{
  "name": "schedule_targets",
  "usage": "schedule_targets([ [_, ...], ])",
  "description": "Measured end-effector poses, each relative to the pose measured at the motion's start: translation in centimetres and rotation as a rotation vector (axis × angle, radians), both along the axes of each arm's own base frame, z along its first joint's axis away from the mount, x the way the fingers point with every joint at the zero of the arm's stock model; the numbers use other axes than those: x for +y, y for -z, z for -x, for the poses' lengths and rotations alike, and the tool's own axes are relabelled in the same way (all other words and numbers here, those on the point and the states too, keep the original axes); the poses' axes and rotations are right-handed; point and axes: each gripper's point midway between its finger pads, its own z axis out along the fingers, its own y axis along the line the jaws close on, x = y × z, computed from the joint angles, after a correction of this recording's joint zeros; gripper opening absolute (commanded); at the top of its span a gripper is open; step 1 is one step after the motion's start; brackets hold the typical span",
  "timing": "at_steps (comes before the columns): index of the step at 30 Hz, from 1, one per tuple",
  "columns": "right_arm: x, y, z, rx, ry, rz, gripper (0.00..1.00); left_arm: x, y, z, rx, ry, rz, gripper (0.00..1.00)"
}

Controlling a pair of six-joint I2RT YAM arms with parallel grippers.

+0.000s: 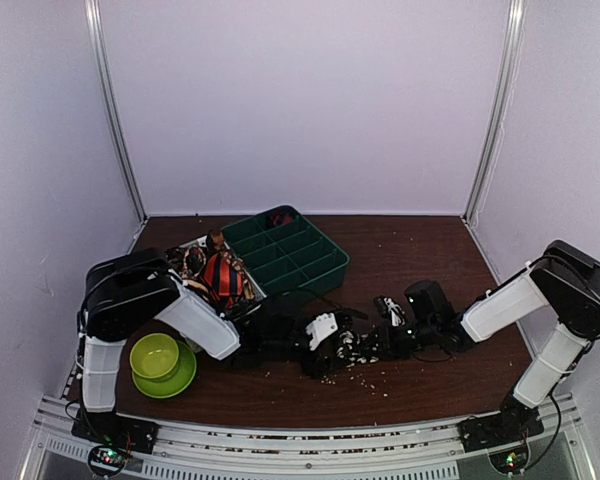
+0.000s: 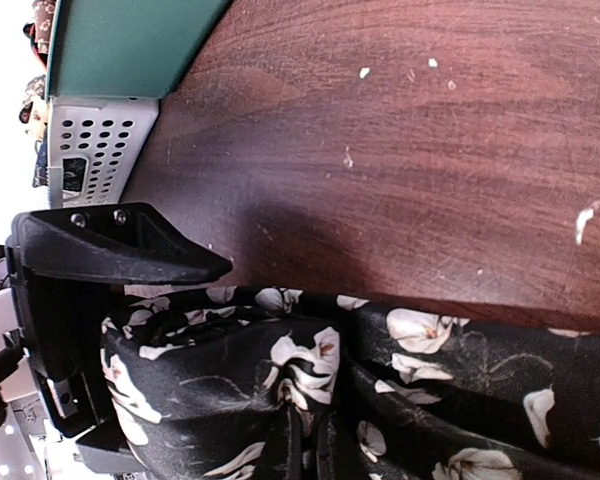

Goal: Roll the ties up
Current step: Roll the tie at the center of the board.

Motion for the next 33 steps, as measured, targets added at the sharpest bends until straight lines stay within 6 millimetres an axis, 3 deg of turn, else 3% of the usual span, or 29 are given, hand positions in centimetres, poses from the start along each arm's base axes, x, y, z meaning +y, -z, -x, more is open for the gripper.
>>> schedule_targets([
  [4, 0.0, 0.0, 0.0, 0.001, -0.001, 0.003, 0.00, -0.9, -0.5, -0.2, 0.004, 0.001, 0.033, 0.67],
  [8, 0.0, 0.0, 0.0, 0.001, -0.002, 0.004, 0.00, -1.3, -0.2, -0.1, 0.011, 0.003, 0.040, 0.46],
  [12, -0.1, -0.2, 0.0, -0.003, 0.002, 0.005, 0.11, -1.4, -0.1, -0.1, 0.014, 0.003, 0.034, 0.32],
  [16, -0.6, -0.6, 0.3, -0.006, 0.005, 0.025, 0.34, -1.5, 0.0, 0.1, 0.016, 0.015, 0.024, 0.29],
  [19, -1.1, -1.7, 0.4, -0.024, 0.012, 0.033, 0.44, -1.3, 0.0, 0.4, 0.024, 0.022, 0.008, 0.29],
  [26, -0.4, -4.9, -0.1, -0.070, 0.007, -0.014, 0.48, -0.7, 0.1, 0.7, 0.048, 0.023, -0.034, 0.29],
  [33, 1.5, -6.0, -0.6, -0.070, -0.034, -0.028, 0.42, -0.7, 0.2, 0.8, 0.064, 0.027, -0.059, 0.30],
])
